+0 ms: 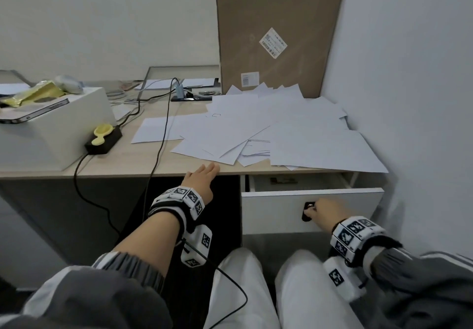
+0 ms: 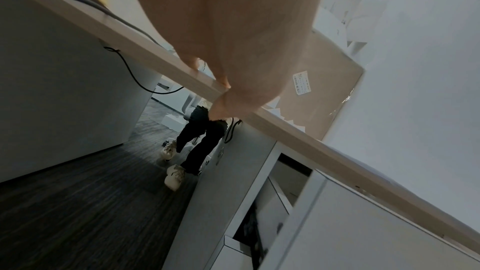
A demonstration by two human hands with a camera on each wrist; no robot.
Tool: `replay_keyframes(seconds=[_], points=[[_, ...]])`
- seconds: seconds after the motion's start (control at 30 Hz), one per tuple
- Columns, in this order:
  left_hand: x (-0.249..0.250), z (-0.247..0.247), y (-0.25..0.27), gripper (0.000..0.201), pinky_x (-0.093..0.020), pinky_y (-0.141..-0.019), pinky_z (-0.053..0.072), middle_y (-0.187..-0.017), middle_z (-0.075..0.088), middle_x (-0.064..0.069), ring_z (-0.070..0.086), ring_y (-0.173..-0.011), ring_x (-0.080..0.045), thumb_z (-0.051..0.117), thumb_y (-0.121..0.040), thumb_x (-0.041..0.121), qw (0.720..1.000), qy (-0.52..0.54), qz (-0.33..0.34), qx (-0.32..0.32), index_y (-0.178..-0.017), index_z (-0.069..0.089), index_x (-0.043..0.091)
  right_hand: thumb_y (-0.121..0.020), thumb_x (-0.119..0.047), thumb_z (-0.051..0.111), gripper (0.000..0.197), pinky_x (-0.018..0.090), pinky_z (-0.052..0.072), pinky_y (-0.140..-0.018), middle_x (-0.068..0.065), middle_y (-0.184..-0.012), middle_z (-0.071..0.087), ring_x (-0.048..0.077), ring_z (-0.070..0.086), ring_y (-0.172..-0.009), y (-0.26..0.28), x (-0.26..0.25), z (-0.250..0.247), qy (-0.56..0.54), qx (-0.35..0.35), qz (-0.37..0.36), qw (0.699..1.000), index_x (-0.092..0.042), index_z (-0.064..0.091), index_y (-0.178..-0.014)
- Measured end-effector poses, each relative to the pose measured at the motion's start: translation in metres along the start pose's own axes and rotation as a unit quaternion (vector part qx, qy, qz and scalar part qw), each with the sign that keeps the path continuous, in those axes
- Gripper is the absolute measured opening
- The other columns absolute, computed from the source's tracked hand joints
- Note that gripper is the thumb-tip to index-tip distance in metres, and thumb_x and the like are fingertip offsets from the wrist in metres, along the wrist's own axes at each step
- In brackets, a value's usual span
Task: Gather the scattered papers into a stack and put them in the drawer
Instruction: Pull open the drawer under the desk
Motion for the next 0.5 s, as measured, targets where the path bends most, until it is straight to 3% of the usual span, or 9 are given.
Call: replay_keyframes(seconds=[0.07, 0.13, 0.2, 0.27, 0.3, 0.37, 0.4, 0.5], points=[[0.0, 0.0, 0.003, 0.083, -0.048, -0.121, 0.007, -0.162, -0.003, 0.009, 0.0, -0.15, -0.016, 0.04, -0.085, -0.005, 1.0, -0.005, -0.006, -0.006, -0.153, 0.004, 0.026, -0.091, -0.041, 0.051, 0.03, 0.026, 0.041, -0.07, 0.006, -0.099, 0.066, 0.024, 0.063, -0.095, 0.027, 0.0, -0.007, 0.078, 0.01, -0.032, 0.996, -0.014, 0.063, -0.093], [-0.001, -0.001, 0.007, 0.083, -0.05, -0.121, 0.007, -0.162, -0.003, 0.011, 0.0, -0.15, -0.015, 0.039, -0.085, -0.005, 1.0, -0.007, -0.011, -0.012, -0.153, 0.004, 0.028, -0.09, -0.039, 0.051, 0.027, 0.028, 0.046, -0.071, 0.004, -0.099, 0.067, 0.022, 0.061, -0.087, 0.049, -0.009, -0.02, 0.086, 0.081, -0.078, 0.99, -0.015, 0.063, -0.091], [0.0, -0.003, 0.013, 0.083, -0.05, -0.121, 0.007, -0.162, -0.003, 0.013, 0.0, -0.15, -0.014, 0.038, -0.085, -0.006, 1.0, -0.007, -0.014, -0.02, -0.153, 0.005, 0.028, -0.093, -0.036, 0.047, 0.027, 0.032, 0.05, -0.081, 0.001, -0.106, 0.065, 0.021, 0.061, -0.097, 0.065, -0.023, -0.035, 0.051, 0.155, -0.146, 0.976, -0.018, 0.063, -0.107], [0.0, -0.003, 0.019, 0.083, -0.052, -0.12, 0.005, -0.161, -0.004, 0.014, 0.0, -0.15, -0.014, 0.037, -0.086, -0.007, 0.999, -0.011, -0.022, -0.029, -0.154, 0.004, 0.028, -0.095, -0.032, 0.044, 0.033, 0.036, 0.048, -0.092, -0.001, -0.12, 0.062, 0.02, 0.058, -0.112, 0.066, -0.036, -0.041, 0.022, 0.151, -0.189, 0.97, -0.02, 0.057, -0.123], [0.0, -0.003, 0.021, 0.083, -0.053, -0.12, 0.003, -0.161, -0.004, 0.014, 0.0, -0.15, -0.013, 0.037, -0.087, -0.007, 0.999, -0.019, -0.026, -0.032, -0.154, 0.004, 0.028, -0.095, -0.032, 0.044, 0.033, 0.037, 0.047, -0.094, 0.0, -0.12, 0.063, 0.021, 0.058, -0.112, 0.063, -0.041, -0.04, 0.026, 0.123, -0.191, 0.974, -0.019, 0.058, -0.122], [-0.001, -0.003, 0.024, 0.082, -0.056, -0.119, -0.001, -0.161, -0.004, 0.015, 0.0, -0.15, -0.01, 0.037, -0.088, -0.005, 0.998, -0.038, -0.034, -0.038, -0.154, 0.003, 0.029, -0.095, -0.035, 0.043, 0.03, 0.033, 0.049, -0.083, 0.003, -0.096, 0.068, 0.024, 0.062, -0.095, 0.055, -0.048, -0.036, 0.057, 0.059, -0.173, 0.981, -0.016, 0.067, -0.095], [-0.001, -0.004, 0.025, 0.081, -0.056, -0.118, -0.003, -0.161, -0.004, 0.016, 0.0, -0.15, -0.01, 0.037, -0.088, -0.005, 0.998, -0.043, -0.036, -0.042, -0.154, 0.003, 0.029, -0.095, -0.036, 0.044, 0.034, 0.03, 0.046, -0.074, 0.002, -0.081, 0.064, 0.024, 0.061, -0.084, 0.051, -0.05, -0.035, 0.072, 0.038, -0.166, 0.983, -0.014, 0.063, -0.079], [-0.001, -0.006, 0.025, 0.081, -0.056, -0.118, -0.003, -0.161, -0.003, 0.016, 0.001, -0.15, -0.01, 0.036, -0.088, -0.005, 0.997, -0.034, -0.043, -0.051, -0.154, 0.004, 0.03, -0.095, -0.038, 0.046, 0.041, 0.026, 0.038, -0.057, 0.001, -0.062, 0.052, 0.018, 0.051, -0.061, 0.047, -0.057, -0.041, 0.102, 0.012, -0.161, 0.982, -0.014, 0.054, -0.062]])
Point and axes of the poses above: each hand's wrist, its own y-axis away from the middle knuckle, its own z-axis out of the palm, x = y × z, the point moved 4 cm from there along -y, towards the middle knuckle
